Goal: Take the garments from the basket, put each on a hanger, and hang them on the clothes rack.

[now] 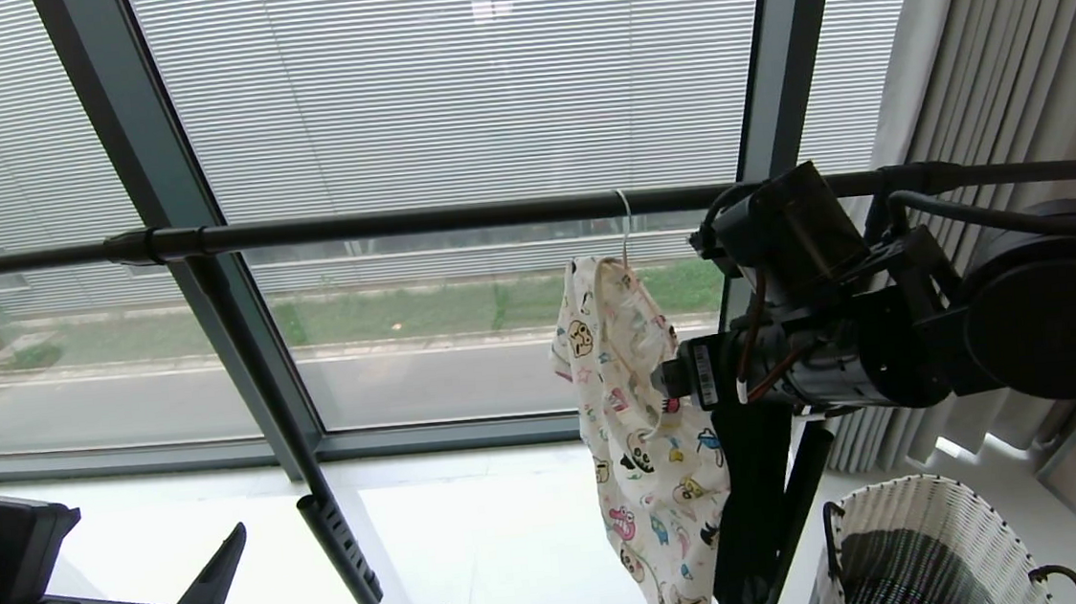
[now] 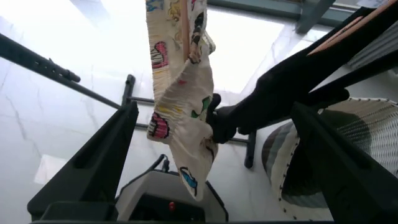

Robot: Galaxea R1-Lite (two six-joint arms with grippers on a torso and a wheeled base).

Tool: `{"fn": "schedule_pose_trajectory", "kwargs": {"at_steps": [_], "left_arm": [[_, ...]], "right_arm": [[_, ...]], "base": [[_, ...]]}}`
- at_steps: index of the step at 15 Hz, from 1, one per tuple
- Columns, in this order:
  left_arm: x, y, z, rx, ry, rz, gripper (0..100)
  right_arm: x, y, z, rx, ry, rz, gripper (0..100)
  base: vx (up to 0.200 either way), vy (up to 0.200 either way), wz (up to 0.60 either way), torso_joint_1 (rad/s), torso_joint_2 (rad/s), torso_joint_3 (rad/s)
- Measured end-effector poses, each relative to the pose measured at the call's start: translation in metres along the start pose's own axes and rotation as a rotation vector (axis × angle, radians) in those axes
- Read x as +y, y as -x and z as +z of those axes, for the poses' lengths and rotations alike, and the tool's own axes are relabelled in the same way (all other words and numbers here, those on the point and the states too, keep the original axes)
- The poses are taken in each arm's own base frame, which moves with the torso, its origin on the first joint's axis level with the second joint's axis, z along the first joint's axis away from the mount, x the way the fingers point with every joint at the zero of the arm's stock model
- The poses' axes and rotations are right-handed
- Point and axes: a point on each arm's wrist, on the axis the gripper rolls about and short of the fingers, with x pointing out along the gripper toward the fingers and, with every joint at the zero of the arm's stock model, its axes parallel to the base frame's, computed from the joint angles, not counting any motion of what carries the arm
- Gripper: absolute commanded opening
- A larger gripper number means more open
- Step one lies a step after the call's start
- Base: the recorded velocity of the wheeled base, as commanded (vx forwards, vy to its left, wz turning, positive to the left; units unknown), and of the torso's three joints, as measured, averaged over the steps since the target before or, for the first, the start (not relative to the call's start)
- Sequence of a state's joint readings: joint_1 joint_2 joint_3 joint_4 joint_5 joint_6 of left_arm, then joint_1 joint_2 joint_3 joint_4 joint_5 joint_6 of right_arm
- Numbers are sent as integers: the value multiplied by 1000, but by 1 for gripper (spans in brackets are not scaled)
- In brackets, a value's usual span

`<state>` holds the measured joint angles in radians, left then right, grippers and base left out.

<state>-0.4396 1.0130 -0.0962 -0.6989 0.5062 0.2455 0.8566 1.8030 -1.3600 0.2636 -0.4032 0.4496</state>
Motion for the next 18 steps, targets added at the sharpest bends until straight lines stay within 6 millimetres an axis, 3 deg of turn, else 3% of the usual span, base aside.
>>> {"fn": "schedule_pose_trajectory", "kwargs": {"at_steps": [4,12,18], "left_arm": [[0,0,1,-1,1,1,100],[0,-1,1,0,1,1,100],[2,-2,1,5,4,17,100]], "right_arm": [[5,-10,-4,13,-13,-6,100],[-9,-39,-7,33,-118,-75,100],[-27,-41,-13,55,-128,-132,100]], "base": [[0,0,0,0,0,0],[0,0,0,0,0,0],[0,0,0,0,0,0]]}}
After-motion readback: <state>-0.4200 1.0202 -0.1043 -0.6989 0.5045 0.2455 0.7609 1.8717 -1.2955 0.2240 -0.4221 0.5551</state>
